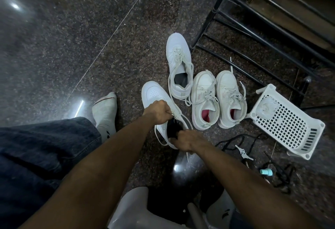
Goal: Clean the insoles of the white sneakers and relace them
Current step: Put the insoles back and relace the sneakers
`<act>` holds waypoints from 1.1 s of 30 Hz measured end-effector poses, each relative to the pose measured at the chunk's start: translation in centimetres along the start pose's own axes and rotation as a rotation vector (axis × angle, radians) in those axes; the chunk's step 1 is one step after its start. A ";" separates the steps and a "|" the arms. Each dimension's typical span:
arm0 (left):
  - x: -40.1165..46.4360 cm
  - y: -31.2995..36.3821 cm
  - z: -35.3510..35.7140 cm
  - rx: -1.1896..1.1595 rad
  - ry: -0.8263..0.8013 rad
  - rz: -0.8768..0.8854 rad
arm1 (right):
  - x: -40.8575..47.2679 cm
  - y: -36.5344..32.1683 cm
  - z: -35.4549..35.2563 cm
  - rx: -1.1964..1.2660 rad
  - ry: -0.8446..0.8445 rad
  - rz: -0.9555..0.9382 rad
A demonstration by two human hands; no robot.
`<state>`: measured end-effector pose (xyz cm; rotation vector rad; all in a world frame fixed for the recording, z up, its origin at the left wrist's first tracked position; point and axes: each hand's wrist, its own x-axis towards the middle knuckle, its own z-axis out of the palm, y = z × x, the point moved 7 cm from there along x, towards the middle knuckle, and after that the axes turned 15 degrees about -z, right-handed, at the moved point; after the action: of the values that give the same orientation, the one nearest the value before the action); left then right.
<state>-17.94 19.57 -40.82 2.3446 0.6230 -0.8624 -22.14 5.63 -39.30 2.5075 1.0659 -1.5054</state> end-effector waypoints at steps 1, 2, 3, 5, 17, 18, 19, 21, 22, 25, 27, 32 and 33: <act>0.0 0.0 0.0 -0.002 0.000 0.000 | 0.1 0.0 -0.1 0.013 -0.022 0.004; 0.0 0.0 0.0 -0.003 -0.001 0.003 | 0.3 0.1 -0.2 0.040 -0.044 0.008; 0.0 0.0 0.0 -0.004 -0.001 0.006 | 0.3 0.3 -0.2 0.076 -0.061 0.011; -0.1 0.0 -0.1 0.000 0.001 0.009 | 0.2 0.5 -0.2 0.086 -0.048 -0.004; -0.3 -0.1 -0.1 0.019 0.016 0.002 | -0.8 -0.1 0.3 -0.322 0.107 -0.110; -0.3 -0.1 -0.1 0.024 0.017 0.004 | -0.7 -0.2 0.1 -0.323 0.079 -0.106; -0.3 0.0 -0.1 0.025 0.018 0.004 | -0.7 -0.3 0.2 -0.329 0.048 -0.101; -0.3 0.0 0.0 0.026 0.018 0.004 | -0.7 -0.6 0.5 -0.369 -0.014 -0.079; -0.3 0.0 0.0 0.029 0.018 0.008 | -0.6 -0.8 0.6 -0.405 -0.034 -0.074; -0.6 0.0 -0.2 0.023 0.024 0.011 | -0.1 -1.3 0.6 -0.508 -0.034 -0.119; -0.8 0.0 -0.1 0.012 0.044 -0.003 | -0.3 -1.3 0.7 -0.520 0.015 -0.174; -3.0 0.1 0.2 0.021 0.167 0.013 | -2.0 -2.1 1.4 -0.312 0.224 -0.186; -3.7 -0.1 0.4 0.014 0.201 0.021 | -2.3 -2.5 1.6 -0.273 0.243 -0.182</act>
<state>-20.72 18.58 -38.55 2.4658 0.6736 -0.6275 -25.45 5.75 -37.60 2.4974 1.4577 -1.0166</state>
